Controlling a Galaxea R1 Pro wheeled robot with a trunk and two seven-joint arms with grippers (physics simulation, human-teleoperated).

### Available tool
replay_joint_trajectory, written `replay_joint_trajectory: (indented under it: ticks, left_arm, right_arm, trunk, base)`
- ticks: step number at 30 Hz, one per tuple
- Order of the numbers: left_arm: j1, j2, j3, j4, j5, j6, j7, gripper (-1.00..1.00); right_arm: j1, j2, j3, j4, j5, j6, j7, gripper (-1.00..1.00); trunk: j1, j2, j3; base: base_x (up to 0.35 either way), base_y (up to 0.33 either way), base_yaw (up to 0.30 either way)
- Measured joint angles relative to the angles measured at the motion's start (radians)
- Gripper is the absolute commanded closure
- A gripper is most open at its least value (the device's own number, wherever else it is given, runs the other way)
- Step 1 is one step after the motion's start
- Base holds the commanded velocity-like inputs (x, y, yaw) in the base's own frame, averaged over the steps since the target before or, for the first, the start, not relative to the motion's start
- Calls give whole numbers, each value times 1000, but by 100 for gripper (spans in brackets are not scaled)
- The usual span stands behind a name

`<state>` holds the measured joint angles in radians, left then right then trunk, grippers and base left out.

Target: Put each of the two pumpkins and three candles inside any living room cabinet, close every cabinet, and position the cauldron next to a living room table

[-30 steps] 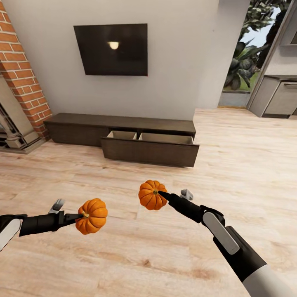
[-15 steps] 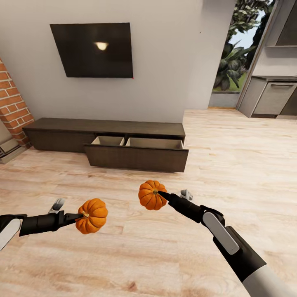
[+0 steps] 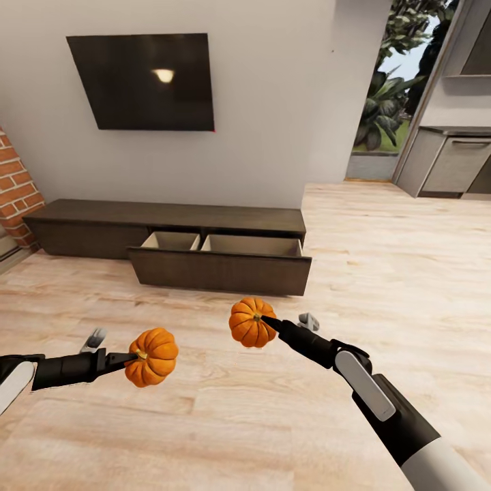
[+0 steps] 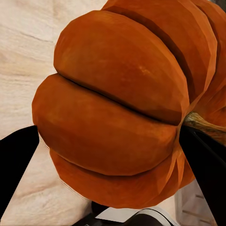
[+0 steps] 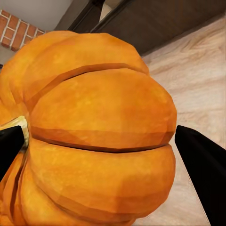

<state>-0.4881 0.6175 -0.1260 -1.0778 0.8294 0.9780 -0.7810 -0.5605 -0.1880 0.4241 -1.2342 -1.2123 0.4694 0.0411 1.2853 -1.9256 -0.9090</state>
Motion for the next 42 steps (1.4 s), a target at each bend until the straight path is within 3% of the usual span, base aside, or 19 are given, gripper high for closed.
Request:
replay_joint_trajectory:
  ticks: [29,42]
  left_arm:
    - [0,0,1,0,-1,0,0,100]
    - [0,0,2,0,-1,1,0,100]
  right_arm:
    - [0,1,0,2,-2,0,1,100]
    - [0,2,0,2,-1,0,2,100]
  trunk:
    - [0,0,0]
    - [0,0,0]
  base:
    - [303,-124,0]
    - [262,50,47]
